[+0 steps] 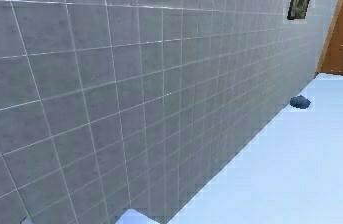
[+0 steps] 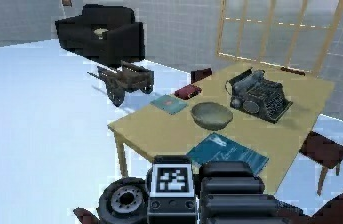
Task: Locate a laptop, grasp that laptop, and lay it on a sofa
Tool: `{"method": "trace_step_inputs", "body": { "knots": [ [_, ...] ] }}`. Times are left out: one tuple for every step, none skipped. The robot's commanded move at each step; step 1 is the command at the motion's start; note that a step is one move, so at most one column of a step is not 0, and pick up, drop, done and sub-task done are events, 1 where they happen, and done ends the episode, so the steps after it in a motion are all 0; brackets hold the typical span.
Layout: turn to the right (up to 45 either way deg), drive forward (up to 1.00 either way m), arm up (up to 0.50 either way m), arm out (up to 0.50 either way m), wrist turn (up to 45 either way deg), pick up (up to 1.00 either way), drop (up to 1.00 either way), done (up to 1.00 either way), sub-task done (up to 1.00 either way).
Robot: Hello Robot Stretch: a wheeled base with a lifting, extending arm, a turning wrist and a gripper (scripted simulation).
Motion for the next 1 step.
{"method": "trace_step_inputs", "body": {
  "knots": [
    [3.0, 0.00, 0.00, 0.00, 0.0, 0.00, 0.00, 0.00, 0.00]
  ]
}}
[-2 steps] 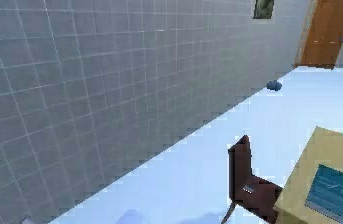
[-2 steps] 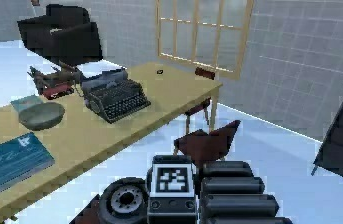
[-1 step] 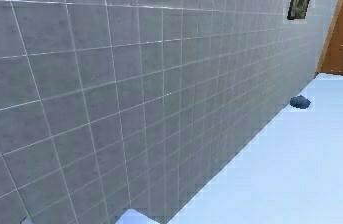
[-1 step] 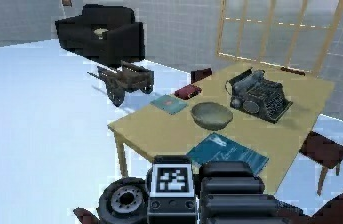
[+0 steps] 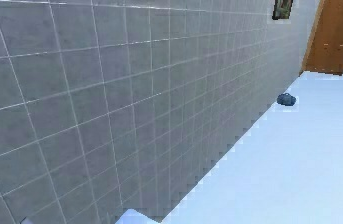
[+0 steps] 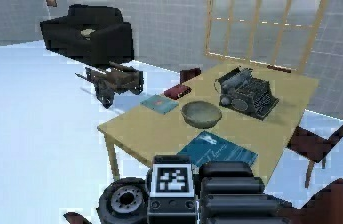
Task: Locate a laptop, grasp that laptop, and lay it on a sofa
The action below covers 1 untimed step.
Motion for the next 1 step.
{"method": "trace_step_inputs", "body": {
  "knots": [
    [0.0, 0.60, 0.00, 0.00, 0.0, 0.00, 0.00, 0.00, 0.00]
  ]
}}
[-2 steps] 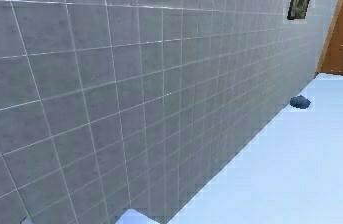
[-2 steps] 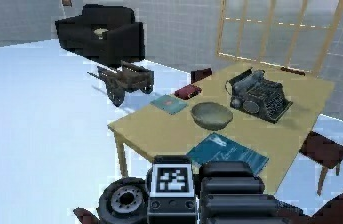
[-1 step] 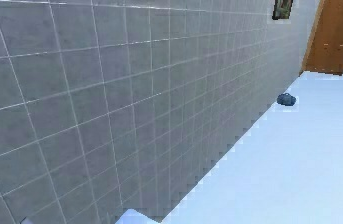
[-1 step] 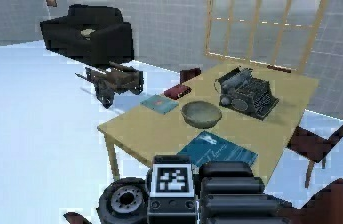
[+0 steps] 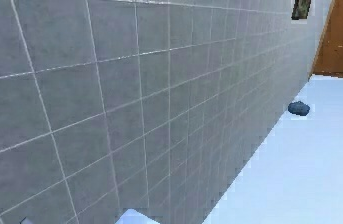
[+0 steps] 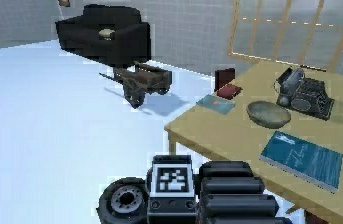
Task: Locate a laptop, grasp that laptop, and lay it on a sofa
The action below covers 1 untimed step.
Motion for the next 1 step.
{"method": "trace_step_inputs", "body": {
  "knots": [
    [3.0, 0.00, 0.00, 0.00, 0.0, 0.00, 0.00, 0.00, 0.00]
  ]
}}
